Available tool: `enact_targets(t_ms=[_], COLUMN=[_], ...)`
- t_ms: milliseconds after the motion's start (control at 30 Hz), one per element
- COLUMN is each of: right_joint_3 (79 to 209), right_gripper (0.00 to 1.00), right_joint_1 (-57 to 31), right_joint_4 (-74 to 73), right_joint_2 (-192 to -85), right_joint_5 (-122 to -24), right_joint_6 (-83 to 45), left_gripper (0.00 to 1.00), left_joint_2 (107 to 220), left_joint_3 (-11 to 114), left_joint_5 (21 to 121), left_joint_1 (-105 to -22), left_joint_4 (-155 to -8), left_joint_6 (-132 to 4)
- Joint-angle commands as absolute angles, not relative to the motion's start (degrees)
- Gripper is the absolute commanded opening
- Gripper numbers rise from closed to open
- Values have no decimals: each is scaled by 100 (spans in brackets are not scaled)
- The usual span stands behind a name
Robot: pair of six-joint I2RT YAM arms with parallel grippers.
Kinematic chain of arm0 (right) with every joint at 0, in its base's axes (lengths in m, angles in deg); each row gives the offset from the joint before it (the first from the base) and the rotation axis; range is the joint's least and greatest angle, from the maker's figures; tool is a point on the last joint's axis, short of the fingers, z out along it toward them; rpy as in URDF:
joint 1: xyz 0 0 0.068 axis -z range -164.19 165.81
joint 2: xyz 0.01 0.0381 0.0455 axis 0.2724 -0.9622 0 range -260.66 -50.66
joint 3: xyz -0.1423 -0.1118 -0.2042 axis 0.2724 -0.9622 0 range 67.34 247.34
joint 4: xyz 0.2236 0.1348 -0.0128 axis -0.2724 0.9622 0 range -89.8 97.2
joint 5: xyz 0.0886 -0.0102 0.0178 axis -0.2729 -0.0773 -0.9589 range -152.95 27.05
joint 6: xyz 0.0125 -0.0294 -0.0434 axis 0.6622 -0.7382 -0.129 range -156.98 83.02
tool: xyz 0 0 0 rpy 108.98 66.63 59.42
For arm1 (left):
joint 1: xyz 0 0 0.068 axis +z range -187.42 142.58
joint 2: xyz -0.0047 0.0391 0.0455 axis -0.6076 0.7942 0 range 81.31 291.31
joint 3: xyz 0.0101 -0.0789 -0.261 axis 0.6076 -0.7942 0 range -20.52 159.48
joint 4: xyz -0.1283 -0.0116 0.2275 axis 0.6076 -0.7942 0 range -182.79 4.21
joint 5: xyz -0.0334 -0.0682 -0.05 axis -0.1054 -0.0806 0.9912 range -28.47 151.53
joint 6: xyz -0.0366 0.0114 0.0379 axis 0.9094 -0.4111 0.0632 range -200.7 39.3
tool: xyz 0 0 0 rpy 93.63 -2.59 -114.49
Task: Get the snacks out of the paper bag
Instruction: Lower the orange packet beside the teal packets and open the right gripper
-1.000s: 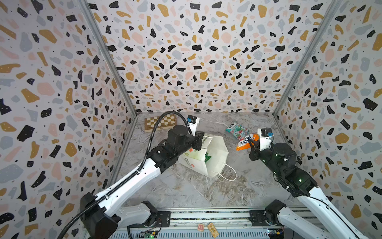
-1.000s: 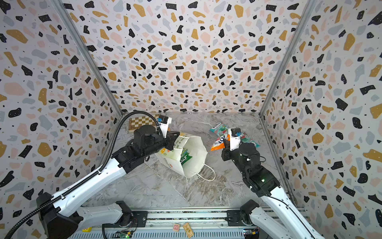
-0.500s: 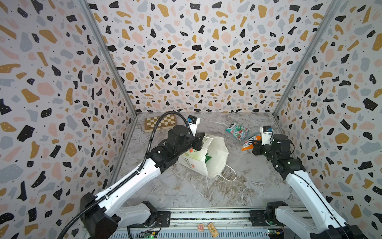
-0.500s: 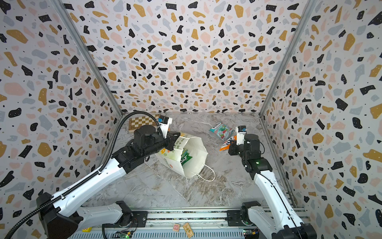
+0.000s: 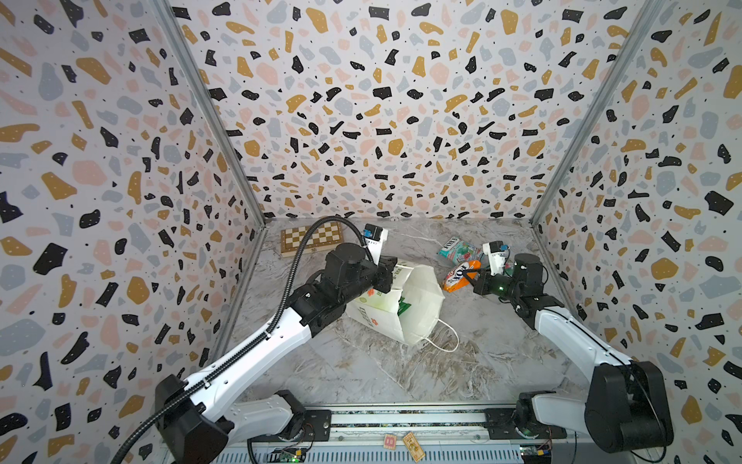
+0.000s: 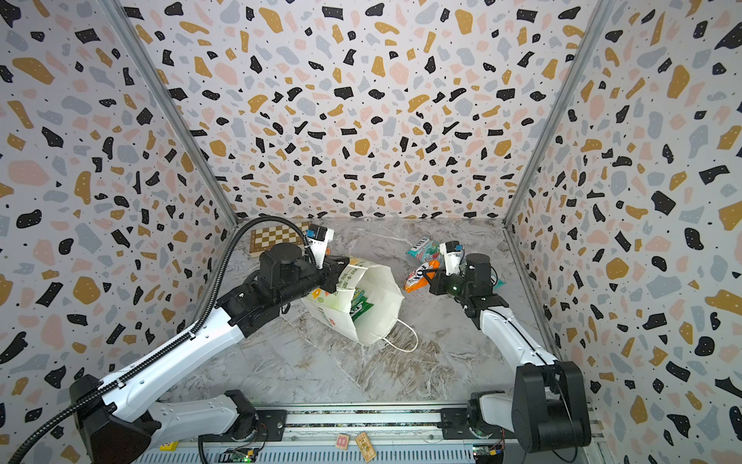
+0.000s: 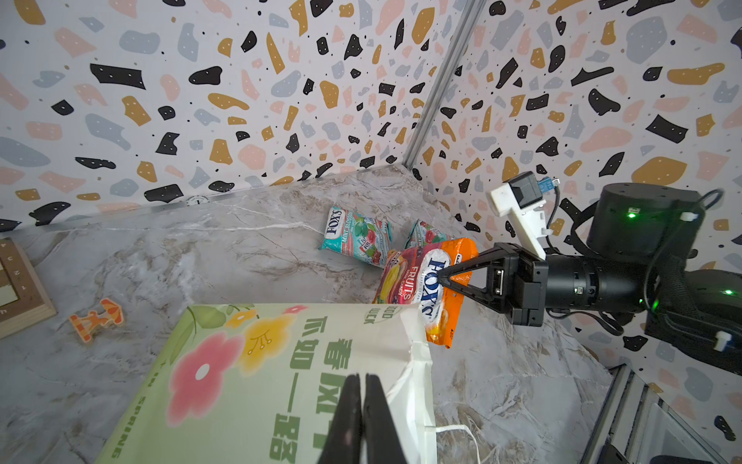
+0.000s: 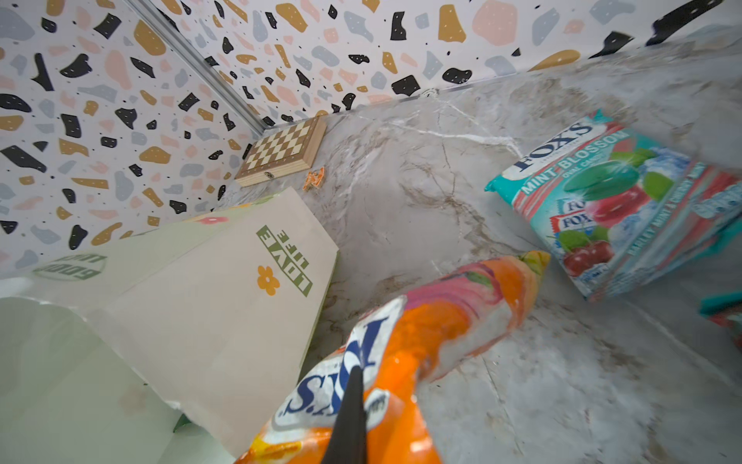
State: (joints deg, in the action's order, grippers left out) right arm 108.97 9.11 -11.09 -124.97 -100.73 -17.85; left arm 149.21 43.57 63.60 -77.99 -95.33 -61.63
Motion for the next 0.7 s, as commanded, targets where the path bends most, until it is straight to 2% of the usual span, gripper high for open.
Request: enact_targets(t_ms=[0,200,667], right_joint_3=[10916,11043,11258], right_gripper=[0,0,0], right_joint_1=[939,938,939], right_joint_4=[-2085,-2339,-1226], right_joint_2=[-12776,-13559,-14227], right_joint_5=[-10831,-11183,-9444], right_joint_6=[-1517,-1430,-2226], left_gripper=[0,0,0], left_joint_2=[14714,14679,14670], left_joint_3=[4369,4376,4365], left_joint_5=[6198,6144,6153], left_joint_1=[-7809,-7811,-7811], left_joint_4=[-9500,-9555,-9567], left_joint_6=[-6209,-6226,-6243])
